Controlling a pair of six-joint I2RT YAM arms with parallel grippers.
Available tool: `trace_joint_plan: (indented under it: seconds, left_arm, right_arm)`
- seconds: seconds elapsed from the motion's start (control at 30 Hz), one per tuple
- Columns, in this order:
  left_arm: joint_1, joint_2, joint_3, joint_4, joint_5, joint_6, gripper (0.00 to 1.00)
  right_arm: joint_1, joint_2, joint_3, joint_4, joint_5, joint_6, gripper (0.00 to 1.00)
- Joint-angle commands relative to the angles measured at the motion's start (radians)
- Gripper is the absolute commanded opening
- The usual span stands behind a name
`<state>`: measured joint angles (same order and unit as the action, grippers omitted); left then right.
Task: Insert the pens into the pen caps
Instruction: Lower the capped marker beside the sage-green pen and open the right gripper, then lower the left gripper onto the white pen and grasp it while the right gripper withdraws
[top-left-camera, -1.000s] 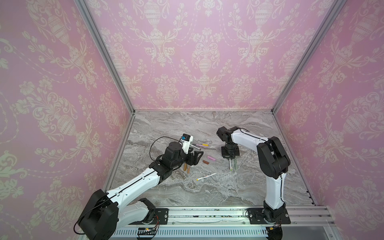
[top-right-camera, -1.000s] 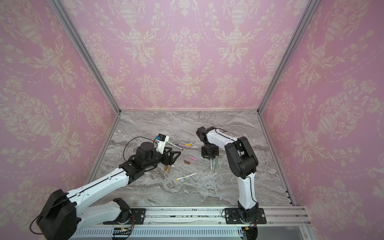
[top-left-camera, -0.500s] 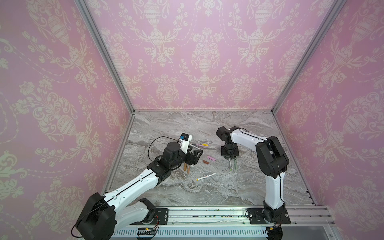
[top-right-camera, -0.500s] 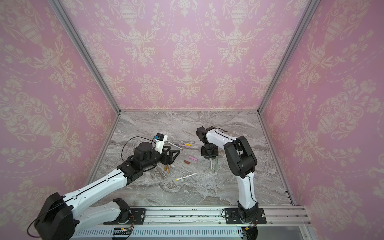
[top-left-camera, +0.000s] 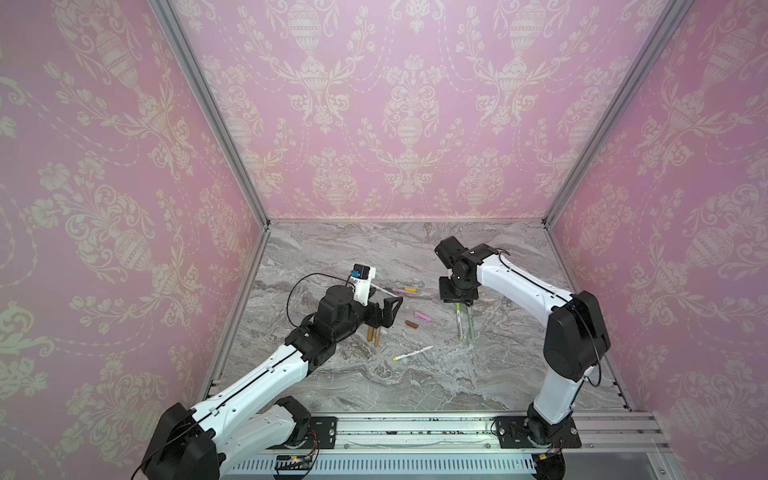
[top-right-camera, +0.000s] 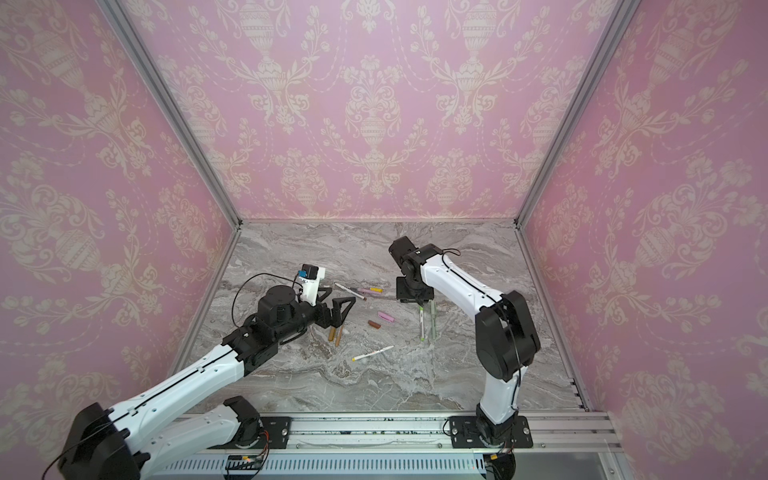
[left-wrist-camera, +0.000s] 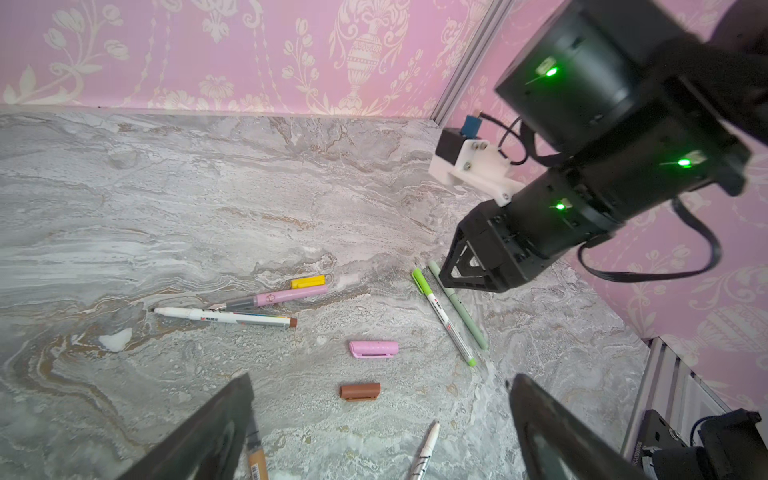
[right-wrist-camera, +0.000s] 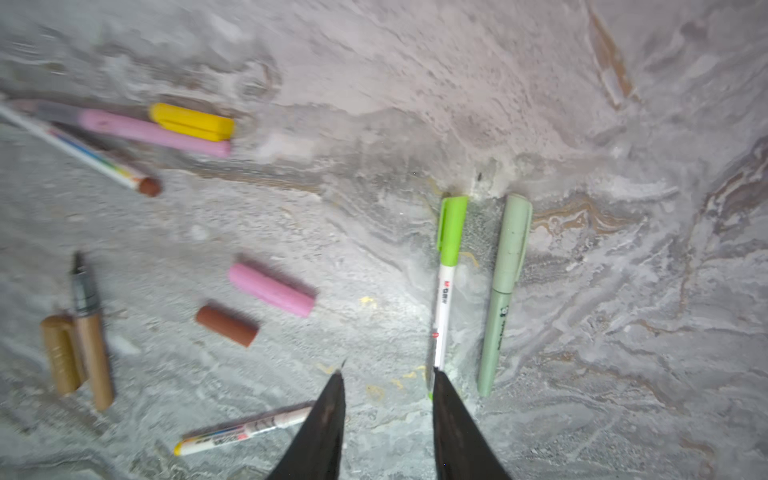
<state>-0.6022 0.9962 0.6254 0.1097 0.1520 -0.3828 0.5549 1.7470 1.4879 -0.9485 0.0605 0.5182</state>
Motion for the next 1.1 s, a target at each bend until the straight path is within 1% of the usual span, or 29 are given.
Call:
trace_joint_plan:
  seconds: [0.0,0.07,0.13,0.27,0.33,0.4,0.5,0.57,0.67,0.7,0.73,0.8,0.87,0.93,1.07]
  left_arm:
    - [0.025,-0.050,-0.001,-0.038,-0.026,-0.050,0.99]
    - [0.038,-0.079,-0.008,-0.065,-0.027,-0.075,0.99]
    - [0.045,-0.113,-0.011,-0.109,-0.026,-0.082,0.99]
    - [0.047,-0.174,-0.003,-0.244,-0.025,-0.043,0.99]
    - [0.047,-0.203,0.003,-0.310,0.004,0.015,0.99]
    - [0.047,-0.219,0.009,-0.368,0.043,0.074,0.98]
    - [0.041,-0.203,0.025,-0.446,0.120,0.154,0.96]
    - [0.022,-0.181,0.034,-0.480,0.129,0.181,0.96]
    - [-0.040,-0.131,0.053,-0.509,0.101,0.218,0.96]
    - [-0.069,-0.107,0.058,-0.516,0.079,0.230,0.95]
    - [-0.100,-0.080,0.068,-0.523,0.054,0.241,0.95]
    - [-0.159,-0.020,0.089,-0.537,0.007,0.256,0.95]
    - [-0.215,0.047,0.099,-0.545,-0.033,0.264,0.94]
    - [-0.266,0.119,0.136,-0.548,-0.070,0.268,0.93]
    - [-0.329,0.240,0.152,-0.539,-0.137,0.267,0.89]
  right_arm:
    - [0.084,-0.084,-0.063,0.072,-0.079,-0.083,0.36]
    - [0.132,-0.122,-0.125,0.111,-0.116,-0.109,0.37]
    - [0.171,-0.153,-0.186,0.139,-0.135,-0.112,0.40]
    - [0.233,-0.189,-0.278,0.208,-0.210,-0.118,0.46]
    - [0.266,-0.188,-0.291,0.201,-0.185,-0.122,0.50]
    - [0.270,-0.181,-0.293,0.187,-0.166,-0.105,0.50]
    - [0.270,-0.179,-0.299,0.187,-0.150,-0.077,0.51]
    - [0.267,-0.181,-0.302,0.183,-0.124,-0.037,0.51]
    - [0.228,-0.187,-0.303,0.146,-0.087,0.055,0.51]
    - [0.203,-0.198,-0.304,0.144,-0.102,0.098,0.51]
    - [0.177,-0.215,-0.344,0.151,-0.126,0.135,0.51]
    - [0.128,-0.256,-0.376,0.176,-0.171,0.181,0.51]
    - [0.092,-0.301,-0.397,0.198,-0.203,0.205,0.51]
    - [0.062,-0.338,-0.405,0.197,-0.210,0.222,0.53]
    - [-0.005,-0.393,-0.414,0.186,-0.216,0.256,0.53]
